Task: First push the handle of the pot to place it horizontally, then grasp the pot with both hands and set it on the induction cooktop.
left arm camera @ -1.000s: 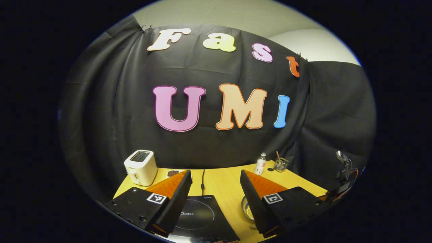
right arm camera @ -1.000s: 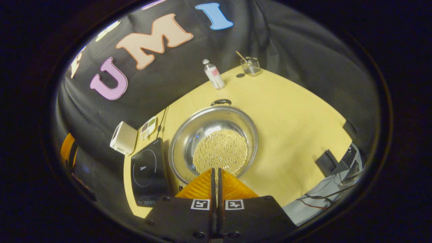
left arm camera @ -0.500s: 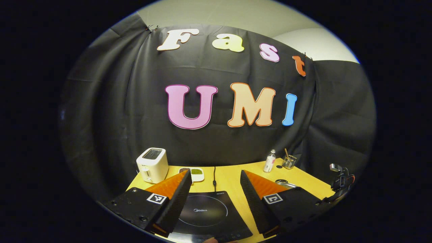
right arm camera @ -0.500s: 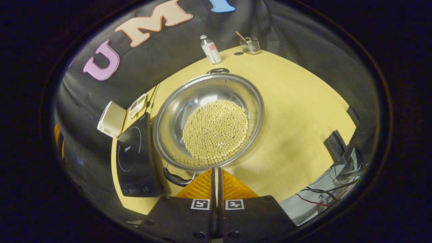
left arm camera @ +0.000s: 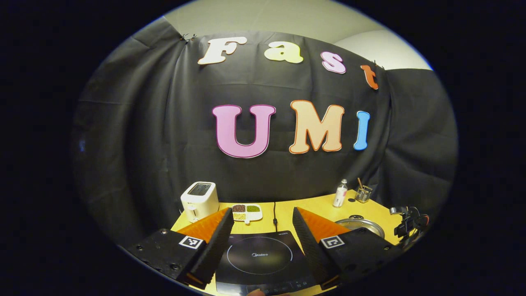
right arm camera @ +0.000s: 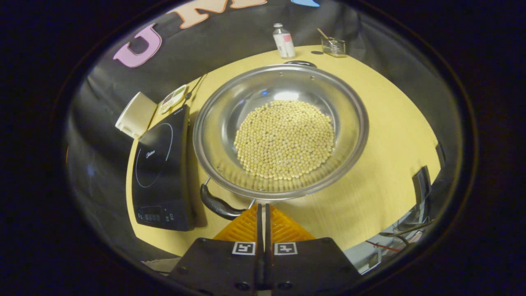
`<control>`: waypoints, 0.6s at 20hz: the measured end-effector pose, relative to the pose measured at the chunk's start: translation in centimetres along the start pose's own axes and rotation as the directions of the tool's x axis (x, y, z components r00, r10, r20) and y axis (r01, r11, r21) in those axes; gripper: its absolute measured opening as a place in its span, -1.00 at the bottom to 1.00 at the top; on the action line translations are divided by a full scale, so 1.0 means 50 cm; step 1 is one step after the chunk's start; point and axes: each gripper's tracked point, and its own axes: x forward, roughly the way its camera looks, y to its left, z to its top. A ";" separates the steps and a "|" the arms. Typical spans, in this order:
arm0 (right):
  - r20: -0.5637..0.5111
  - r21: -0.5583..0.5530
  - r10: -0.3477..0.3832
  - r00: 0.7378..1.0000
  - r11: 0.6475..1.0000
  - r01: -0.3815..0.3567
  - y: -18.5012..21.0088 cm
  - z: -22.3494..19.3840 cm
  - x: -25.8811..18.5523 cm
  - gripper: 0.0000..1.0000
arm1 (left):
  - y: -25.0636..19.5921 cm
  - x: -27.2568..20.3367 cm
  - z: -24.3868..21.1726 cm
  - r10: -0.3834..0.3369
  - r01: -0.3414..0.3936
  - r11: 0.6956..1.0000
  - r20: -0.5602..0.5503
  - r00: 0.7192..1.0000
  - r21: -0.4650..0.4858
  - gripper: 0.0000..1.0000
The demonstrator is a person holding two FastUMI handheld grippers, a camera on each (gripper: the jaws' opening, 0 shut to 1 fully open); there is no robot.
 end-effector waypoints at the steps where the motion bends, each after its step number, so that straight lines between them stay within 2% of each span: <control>1: -0.004 -0.001 0.009 1.000 1.000 -0.009 0.009 -0.001 0.001 -0.95 | 0.000 0.003 -0.004 -0.001 0.001 1.000 -0.004 1.000 -0.002 0.77; 7: -0.032 -0.003 0.072 0.997 0.997 -0.072 0.087 0.008 0.020 -0.95 | 0.023 0.004 -0.018 0.026 -0.026 1.000 -0.025 0.999 0.004 0.77; 10: -0.035 0.042 0.102 0.994 0.994 -0.101 0.118 0.026 0.030 -1.00 | 0.027 0.005 -0.014 0.033 -0.033 0.999 -0.026 0.999 -0.002 0.77; 12: -0.040 0.065 0.120 0.992 0.991 -0.117 0.137 0.031 0.037 -0.95 | 0.029 0.007 -0.016 0.031 -0.031 0.999 -0.026 0.999 0.009 0.77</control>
